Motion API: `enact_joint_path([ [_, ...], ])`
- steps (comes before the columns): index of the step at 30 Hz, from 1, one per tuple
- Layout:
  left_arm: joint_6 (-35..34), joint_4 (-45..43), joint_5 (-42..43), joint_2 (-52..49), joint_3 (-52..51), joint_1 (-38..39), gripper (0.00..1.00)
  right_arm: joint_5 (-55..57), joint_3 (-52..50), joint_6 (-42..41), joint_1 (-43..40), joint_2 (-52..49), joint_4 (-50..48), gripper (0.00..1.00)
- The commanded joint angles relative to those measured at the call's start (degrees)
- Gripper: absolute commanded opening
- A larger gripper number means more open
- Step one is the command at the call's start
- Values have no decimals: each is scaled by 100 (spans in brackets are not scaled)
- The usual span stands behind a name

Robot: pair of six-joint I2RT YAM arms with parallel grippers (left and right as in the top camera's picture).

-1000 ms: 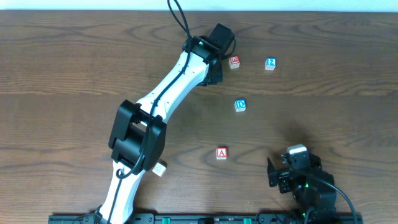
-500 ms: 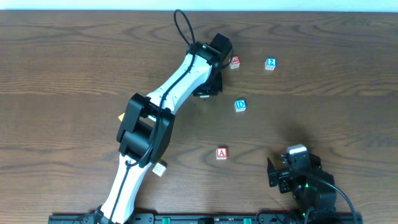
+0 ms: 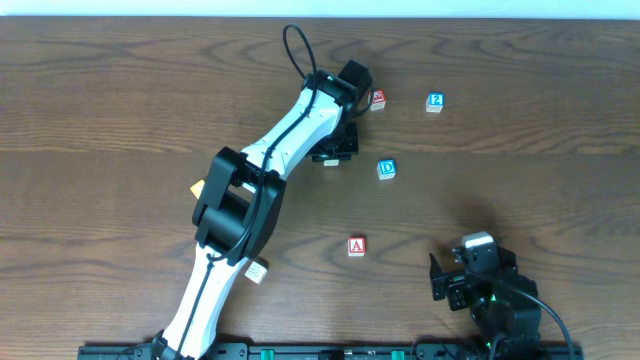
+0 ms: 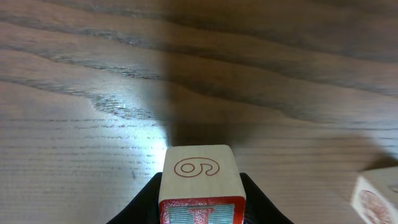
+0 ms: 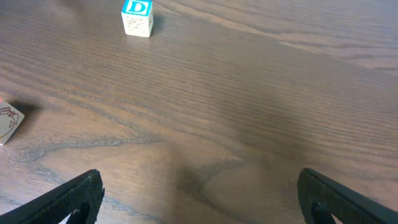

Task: Spell out Ai2
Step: 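Lower the I block onto the table and open left gripper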

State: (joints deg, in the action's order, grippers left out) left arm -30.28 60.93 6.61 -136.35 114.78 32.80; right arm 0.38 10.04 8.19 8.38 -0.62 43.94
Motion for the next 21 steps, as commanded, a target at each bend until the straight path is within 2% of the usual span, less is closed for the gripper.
enact_joint_path([
  [1,160,28,-192,-103,83,-13,6,-46,-39,66,44,28,15,99],
  [12,201,-98,-212,-116,83,-13,6,-44,-39,66,44,28,15,99],
  [21,201,-96,-214,-116,83,-13,22,-46,-39,66,44,28,15,99],
])
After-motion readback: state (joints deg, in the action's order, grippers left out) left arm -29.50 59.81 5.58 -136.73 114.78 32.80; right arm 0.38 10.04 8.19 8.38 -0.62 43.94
